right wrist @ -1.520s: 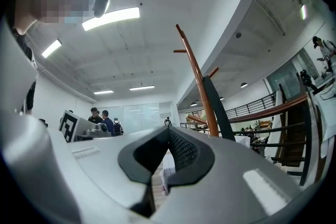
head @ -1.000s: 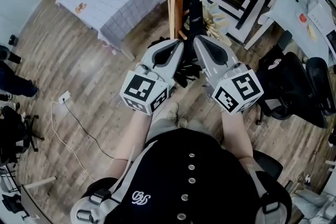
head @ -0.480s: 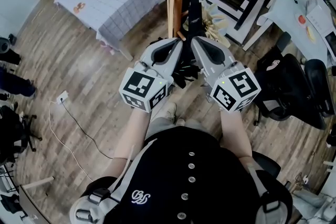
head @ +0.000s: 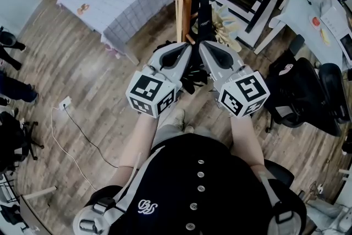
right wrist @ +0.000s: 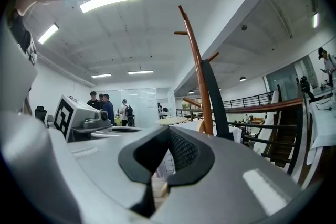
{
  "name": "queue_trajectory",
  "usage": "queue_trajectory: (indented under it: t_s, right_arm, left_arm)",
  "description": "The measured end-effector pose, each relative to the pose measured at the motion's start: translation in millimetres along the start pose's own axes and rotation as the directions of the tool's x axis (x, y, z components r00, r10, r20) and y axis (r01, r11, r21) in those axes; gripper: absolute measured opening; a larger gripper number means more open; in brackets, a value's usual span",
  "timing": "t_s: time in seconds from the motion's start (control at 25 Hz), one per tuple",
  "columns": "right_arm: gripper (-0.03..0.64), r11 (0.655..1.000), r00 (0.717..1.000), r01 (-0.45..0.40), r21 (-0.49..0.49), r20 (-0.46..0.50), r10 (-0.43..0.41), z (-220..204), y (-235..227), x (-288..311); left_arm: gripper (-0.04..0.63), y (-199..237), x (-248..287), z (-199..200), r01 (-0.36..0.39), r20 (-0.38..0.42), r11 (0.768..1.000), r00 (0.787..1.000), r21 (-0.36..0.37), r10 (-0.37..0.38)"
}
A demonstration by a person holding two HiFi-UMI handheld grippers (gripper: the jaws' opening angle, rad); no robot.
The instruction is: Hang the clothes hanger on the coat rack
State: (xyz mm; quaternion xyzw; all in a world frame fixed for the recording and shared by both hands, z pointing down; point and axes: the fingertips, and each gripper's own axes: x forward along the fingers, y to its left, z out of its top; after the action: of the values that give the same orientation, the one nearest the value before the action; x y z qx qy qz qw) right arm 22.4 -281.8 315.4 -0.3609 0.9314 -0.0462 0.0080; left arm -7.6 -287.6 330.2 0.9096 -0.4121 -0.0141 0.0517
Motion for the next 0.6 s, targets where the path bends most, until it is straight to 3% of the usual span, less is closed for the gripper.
queue_trajectory:
  t_s: [0.6]
  right_arm:
    - [0.000, 1.000, 1.000, 0.002, 0.003, -0.011, -0.002, -2.2, -1.8, 0.9]
  left_arm:
    - [-0.005, 2.6, 3.2, -1.6, 0.004, -0.015, 1.000, 1.000, 0.018, -0.004]
